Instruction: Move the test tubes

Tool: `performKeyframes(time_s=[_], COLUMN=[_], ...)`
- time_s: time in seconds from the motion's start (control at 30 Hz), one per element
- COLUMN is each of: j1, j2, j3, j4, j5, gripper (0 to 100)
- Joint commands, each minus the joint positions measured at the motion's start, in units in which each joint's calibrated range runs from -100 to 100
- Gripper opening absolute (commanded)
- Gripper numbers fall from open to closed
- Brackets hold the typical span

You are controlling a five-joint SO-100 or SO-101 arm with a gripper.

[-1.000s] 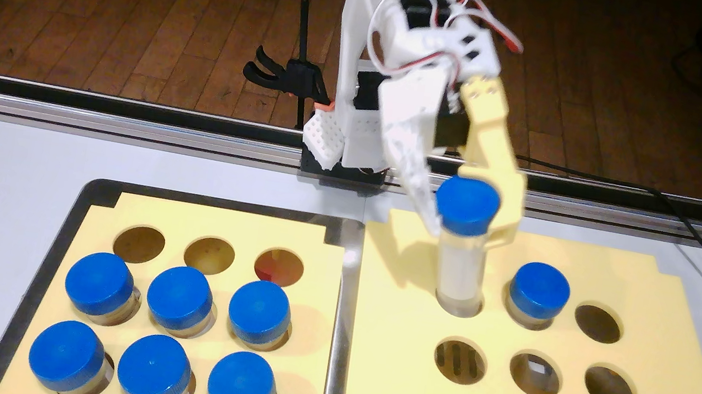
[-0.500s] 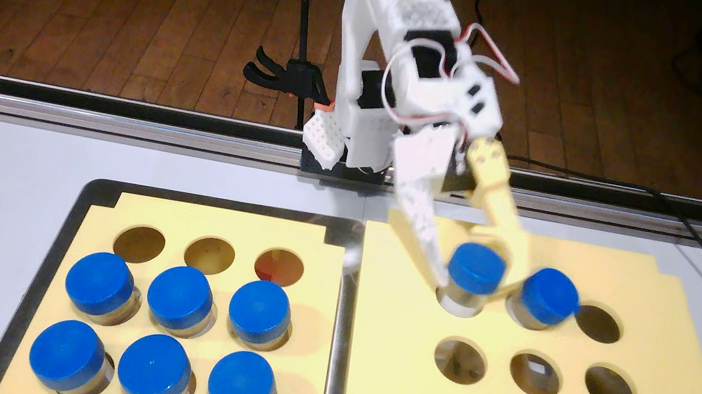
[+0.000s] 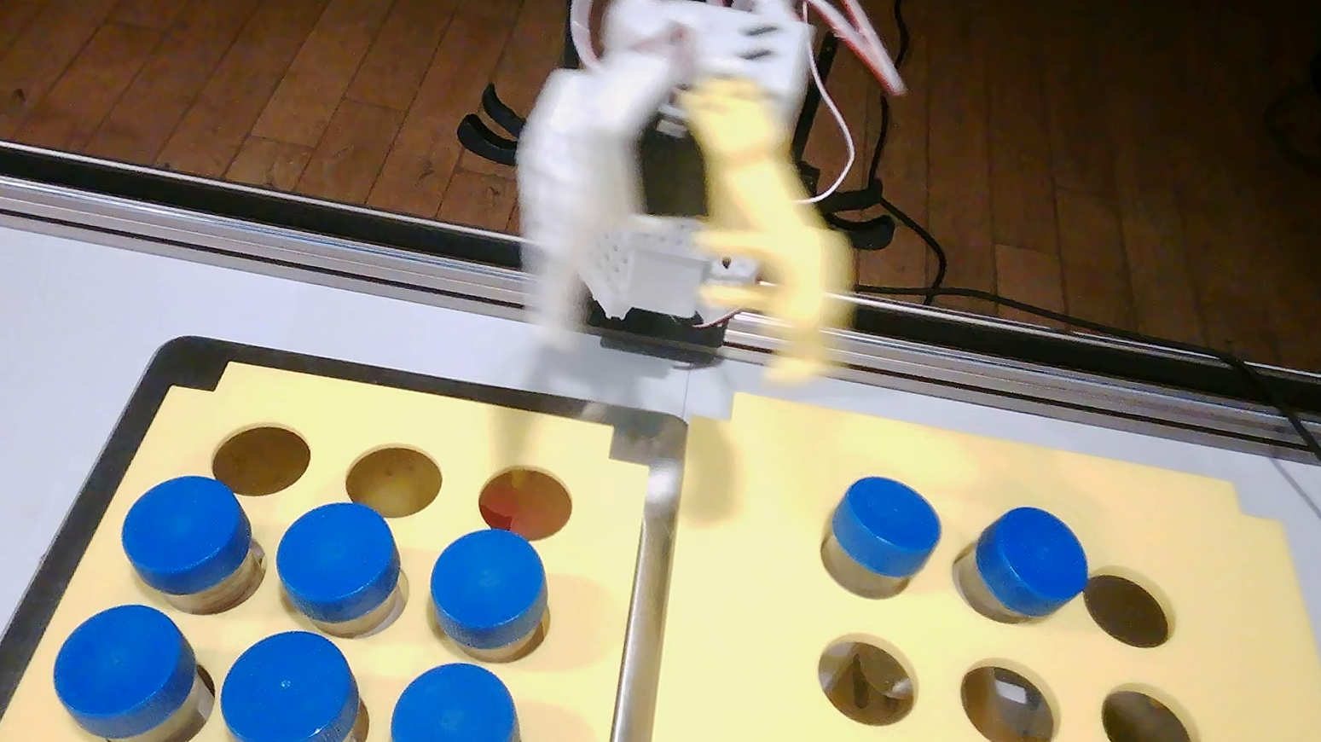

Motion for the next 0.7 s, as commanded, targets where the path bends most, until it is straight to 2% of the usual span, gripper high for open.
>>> performKeyframes(time_s=[0.0,0.07,0.17,0.23,0.33,0.67], j1=[7.7,8.9,8.9,8.5,8.3,7.3], j2=[-7.4,-8.6,-7.1,-2.6,2.7,16.9], j3=[7.0,14.4,17.4,18.2,16.7,4.2], j4=[-1.1,-1.2,-1.6,-8.8,-13.2,-13.5], j5=[-0.1,0.1,0.1,0.2,0.2,1.6], gripper=[37,37,37,37,37,37])
